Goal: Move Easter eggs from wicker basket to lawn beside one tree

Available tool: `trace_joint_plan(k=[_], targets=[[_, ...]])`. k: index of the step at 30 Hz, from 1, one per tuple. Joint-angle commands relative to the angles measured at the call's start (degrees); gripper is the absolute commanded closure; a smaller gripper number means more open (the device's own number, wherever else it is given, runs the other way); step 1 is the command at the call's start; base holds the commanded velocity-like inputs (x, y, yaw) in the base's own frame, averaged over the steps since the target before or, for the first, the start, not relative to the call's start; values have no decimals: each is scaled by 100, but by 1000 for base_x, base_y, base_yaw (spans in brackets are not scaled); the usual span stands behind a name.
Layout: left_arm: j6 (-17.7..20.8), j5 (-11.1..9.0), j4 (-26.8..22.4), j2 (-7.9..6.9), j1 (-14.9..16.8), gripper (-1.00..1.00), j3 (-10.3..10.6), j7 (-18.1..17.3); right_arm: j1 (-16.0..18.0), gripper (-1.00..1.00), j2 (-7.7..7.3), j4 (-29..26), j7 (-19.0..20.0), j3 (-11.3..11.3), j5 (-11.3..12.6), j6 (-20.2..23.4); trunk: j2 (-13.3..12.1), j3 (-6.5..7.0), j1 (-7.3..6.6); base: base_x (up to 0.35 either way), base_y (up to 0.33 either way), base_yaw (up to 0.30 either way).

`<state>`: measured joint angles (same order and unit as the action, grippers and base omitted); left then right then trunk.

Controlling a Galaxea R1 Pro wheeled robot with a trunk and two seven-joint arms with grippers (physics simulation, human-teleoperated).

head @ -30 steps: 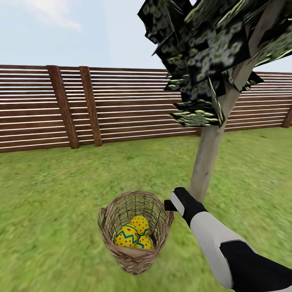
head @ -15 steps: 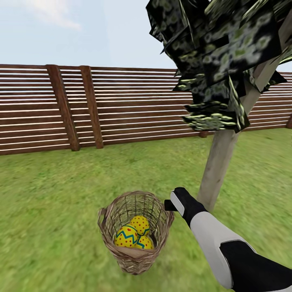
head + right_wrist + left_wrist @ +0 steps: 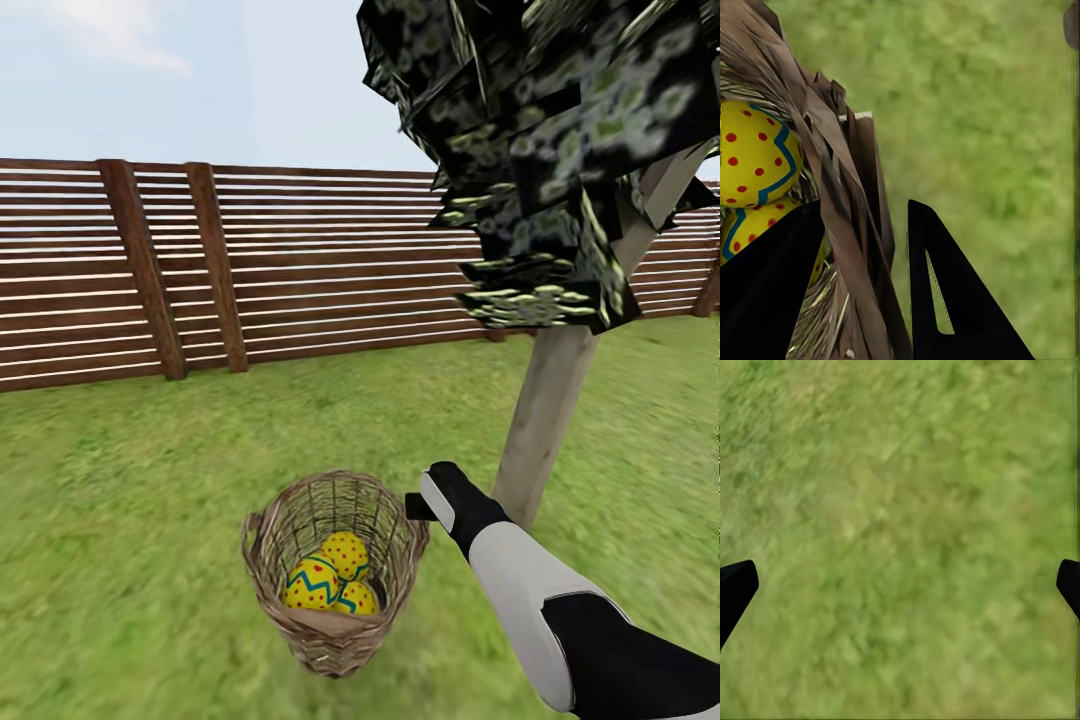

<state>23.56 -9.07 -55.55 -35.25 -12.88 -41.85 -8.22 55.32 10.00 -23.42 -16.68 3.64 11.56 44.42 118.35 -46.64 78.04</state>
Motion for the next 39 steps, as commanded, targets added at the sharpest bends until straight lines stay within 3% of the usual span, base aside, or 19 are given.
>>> trace_joint_plan(k=[1,7,33,39], targets=[[39,-52,-10,0,-4,-100,-8,-7,5,100,0,-5,-46,22,127,2,3,-2,2,155,83,-76],[43,-59,-45,0,-4,-100,-8,-5,5,100,0,-5,-46,22,127,5,3,0,2,31,16,-15],[56,-57,-43,-8,-4,-100,-16,5,5,100,-77,-130,-46,-3,136,14,1045,-466,573,0,0,0],[55,-55,-46,-4,-4,-100,-16,5,5,100,-77,-137,-46,-4,136,14,1286,-574,705,0,0,-168]])
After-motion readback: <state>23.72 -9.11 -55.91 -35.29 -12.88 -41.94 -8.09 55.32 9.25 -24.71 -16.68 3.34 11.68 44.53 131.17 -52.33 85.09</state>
